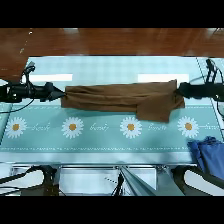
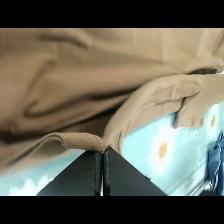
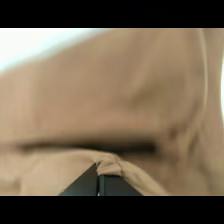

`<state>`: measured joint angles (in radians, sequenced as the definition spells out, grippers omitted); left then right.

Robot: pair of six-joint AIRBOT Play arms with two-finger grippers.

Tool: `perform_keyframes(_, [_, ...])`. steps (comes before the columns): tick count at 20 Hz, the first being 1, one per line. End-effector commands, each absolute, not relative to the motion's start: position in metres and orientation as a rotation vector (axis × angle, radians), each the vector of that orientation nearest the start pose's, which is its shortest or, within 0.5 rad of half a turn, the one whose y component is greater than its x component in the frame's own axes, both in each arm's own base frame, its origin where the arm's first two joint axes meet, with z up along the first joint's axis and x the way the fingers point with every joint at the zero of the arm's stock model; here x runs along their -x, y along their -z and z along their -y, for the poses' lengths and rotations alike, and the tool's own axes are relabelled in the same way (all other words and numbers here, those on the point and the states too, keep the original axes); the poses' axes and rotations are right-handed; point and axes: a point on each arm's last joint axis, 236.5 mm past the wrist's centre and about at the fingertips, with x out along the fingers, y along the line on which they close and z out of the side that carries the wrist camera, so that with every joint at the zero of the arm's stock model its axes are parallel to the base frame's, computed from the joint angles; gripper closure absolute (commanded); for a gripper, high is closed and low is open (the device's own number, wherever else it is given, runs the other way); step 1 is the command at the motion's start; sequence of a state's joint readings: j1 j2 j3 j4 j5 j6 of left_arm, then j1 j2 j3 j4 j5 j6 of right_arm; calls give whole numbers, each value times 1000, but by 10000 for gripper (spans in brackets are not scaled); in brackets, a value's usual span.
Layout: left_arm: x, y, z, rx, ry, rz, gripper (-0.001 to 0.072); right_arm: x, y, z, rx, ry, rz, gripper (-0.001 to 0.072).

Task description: Fold the shirts.

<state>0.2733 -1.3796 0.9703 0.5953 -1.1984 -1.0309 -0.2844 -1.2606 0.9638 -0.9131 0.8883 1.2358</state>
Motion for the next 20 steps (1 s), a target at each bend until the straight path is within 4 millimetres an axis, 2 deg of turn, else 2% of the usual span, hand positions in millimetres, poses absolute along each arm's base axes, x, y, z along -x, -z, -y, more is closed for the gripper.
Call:
perform_keyframes(1, [-427,2,73,759,469,-1083,676,-476,-7,20,-564,-52,-891,685])
perform_keyframes(3, [-453,1,62,770,417,-1037,675,-495,-2,26,-566,-49,-889,685])
perform_keyframes(5, [-468,7,62,793,410,-1047,675,-511,7,31,-579,-40,-883,685])
perform_keyframes(7, [-475,23,67,805,417,-1082,675,-521,22,31,-614,-32,-890,684])
perform_keyframes(10, [-470,56,80,831,426,-1164,674,-524,44,31,-629,-16,-914,679])
perform_keyframes(11, [-464,64,84,842,440,-1197,670,-524,45,31,-622,-17,-916,584])
perform_keyframes(12, [-459,69,86,855,451,-1224,579,-523,44,32,-601,-28,-914,378])
perform_keyframes(13, [-456,71,84,865,455,-1236,418,-520,41,36,-563,-48,-917,243])
perform_keyframes(14, [-454,68,80,874,460,-1238,323,-515,35,46,-504,-53,-919,215])
perform_keyframes(16, [-447,53,72,874,499,-1232,315,-496,26,84,-388,12,-946,216])
perform_keyframes(18, [-443,33,63,864,521,-1204,316,-461,33,130,-314,139,-1051,212])
perform_keyframes(19, [-444,22,59,854,520,-1179,317,-442,42,143,-319,177,-1122,141])
perform_keyframes(20, [-445,12,56,841,519,-1155,319,-425,53,146,-368,176,-1191,103])
